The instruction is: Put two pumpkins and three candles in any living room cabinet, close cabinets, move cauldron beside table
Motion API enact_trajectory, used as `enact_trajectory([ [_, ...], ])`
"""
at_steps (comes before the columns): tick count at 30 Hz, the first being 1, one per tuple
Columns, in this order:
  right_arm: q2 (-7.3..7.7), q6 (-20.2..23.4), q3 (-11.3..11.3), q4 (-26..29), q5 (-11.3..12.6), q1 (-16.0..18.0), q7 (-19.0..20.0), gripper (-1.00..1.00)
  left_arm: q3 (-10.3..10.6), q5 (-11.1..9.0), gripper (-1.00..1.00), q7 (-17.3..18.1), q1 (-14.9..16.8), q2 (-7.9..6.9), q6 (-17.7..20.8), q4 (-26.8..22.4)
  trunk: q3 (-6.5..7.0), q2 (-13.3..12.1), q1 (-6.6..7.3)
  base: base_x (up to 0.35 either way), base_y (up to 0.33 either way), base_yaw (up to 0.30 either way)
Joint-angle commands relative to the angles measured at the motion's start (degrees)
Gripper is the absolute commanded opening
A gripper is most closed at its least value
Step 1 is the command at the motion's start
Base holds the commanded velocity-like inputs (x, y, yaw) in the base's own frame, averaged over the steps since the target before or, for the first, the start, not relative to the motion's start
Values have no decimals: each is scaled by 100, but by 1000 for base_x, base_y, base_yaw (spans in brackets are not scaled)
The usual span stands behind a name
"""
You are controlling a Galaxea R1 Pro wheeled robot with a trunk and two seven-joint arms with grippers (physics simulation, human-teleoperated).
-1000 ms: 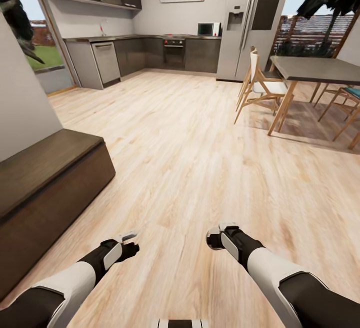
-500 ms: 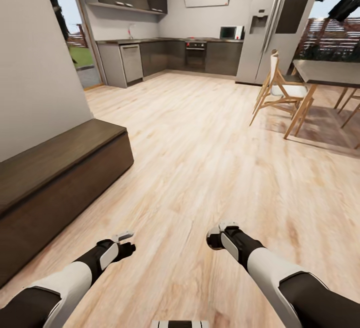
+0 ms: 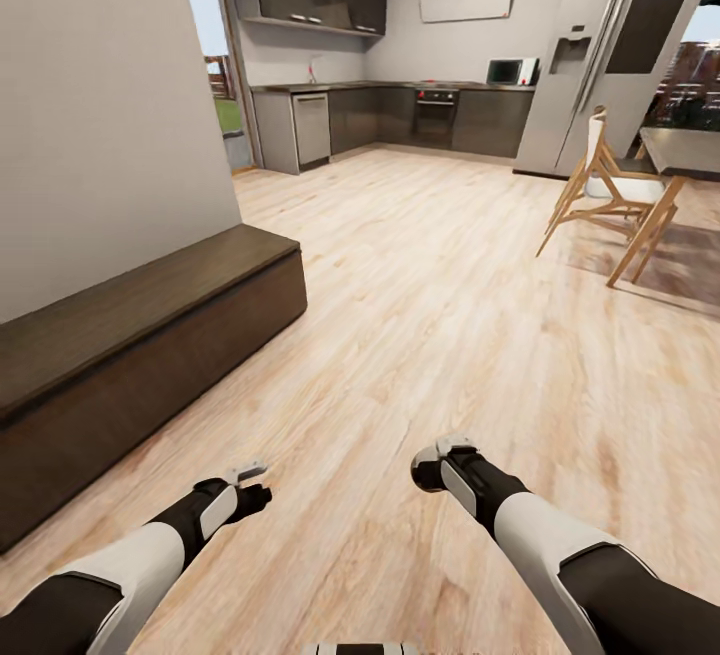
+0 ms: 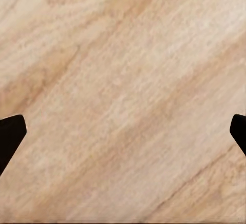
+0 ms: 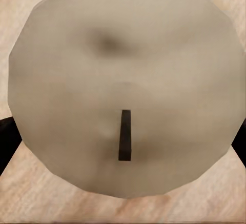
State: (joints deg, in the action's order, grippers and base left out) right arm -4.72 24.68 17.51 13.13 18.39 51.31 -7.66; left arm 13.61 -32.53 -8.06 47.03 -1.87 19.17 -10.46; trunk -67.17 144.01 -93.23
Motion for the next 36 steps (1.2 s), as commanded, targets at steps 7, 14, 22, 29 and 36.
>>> enact_trajectory([
  [7,-4,21,54,14,59,2,-24,-100,12,-133,100,1,-2,3,-161,89,25,2,3,-40,0,254],
  [14,-3,19,51,14,59,2,-30,-100,-33,-504,100,5,-1,-11,-206,103,54,2,3,-1,0,257],
  [22,-3,19,56,14,65,2,-14,-100,-71,-582,100,-10,-8,-32,-611,294,87,2,3,0,0,258],
  [29,-3,19,59,14,68,2,70,-100,-78,-594,100,-3,-9,-24,-720,385,116,2,3,0,0,259],
  [36,-3,21,59,14,68,2,72,-100,-78,-693,100,-3,-9,-24,-729,466,145,2,3,0,0,258],
])
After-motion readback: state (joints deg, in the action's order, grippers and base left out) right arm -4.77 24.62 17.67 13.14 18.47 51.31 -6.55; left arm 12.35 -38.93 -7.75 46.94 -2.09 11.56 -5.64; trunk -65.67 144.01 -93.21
